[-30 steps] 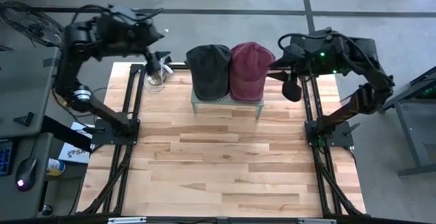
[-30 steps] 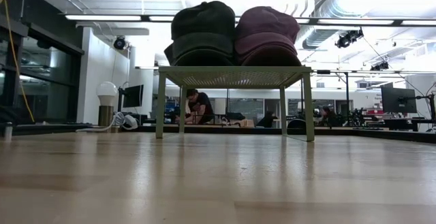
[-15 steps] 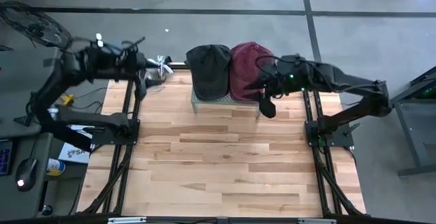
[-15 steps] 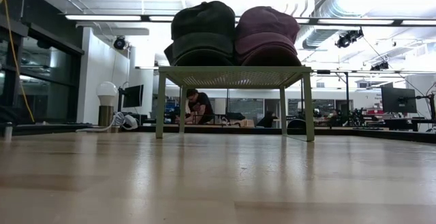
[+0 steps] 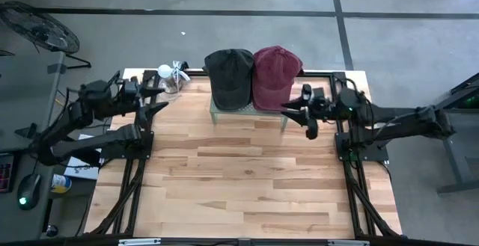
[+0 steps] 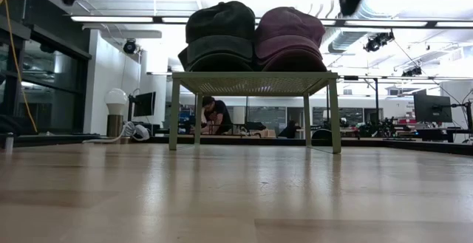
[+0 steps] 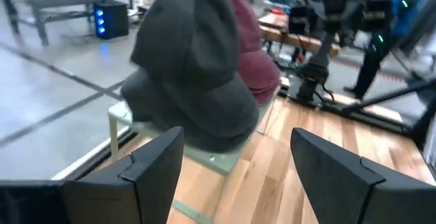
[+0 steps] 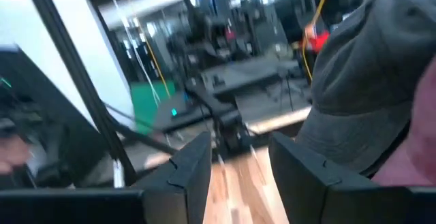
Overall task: Pick & Place hat
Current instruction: Return to Home Position
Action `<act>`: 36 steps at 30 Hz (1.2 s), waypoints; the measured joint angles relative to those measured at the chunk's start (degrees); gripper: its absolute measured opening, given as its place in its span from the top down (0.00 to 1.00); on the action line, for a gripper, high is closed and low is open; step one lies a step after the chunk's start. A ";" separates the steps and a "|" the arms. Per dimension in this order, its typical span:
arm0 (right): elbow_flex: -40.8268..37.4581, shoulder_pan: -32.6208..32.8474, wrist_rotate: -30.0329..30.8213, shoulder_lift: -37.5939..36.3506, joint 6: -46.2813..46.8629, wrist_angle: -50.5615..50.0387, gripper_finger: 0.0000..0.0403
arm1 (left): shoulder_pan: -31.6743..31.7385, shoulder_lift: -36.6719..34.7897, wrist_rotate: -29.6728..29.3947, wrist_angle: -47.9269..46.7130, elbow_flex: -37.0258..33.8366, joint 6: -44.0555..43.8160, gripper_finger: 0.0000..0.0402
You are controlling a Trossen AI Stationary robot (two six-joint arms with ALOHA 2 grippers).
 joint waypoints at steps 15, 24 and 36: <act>-26.99 -1.61 1.92 -23.35 5.80 14.88 0.65 | 0.00 -17.29 1.26 9.02 -20.23 -10.14 0.33; -33.84 -2.66 0.79 -29.67 7.79 16.29 0.65 | 0.00 -17.16 1.56 16.60 -27.12 -11.92 0.33; -34.14 -2.66 0.76 -30.06 7.02 9.86 0.65 | 0.00 -17.16 -0.10 24.33 -36.30 -13.31 0.33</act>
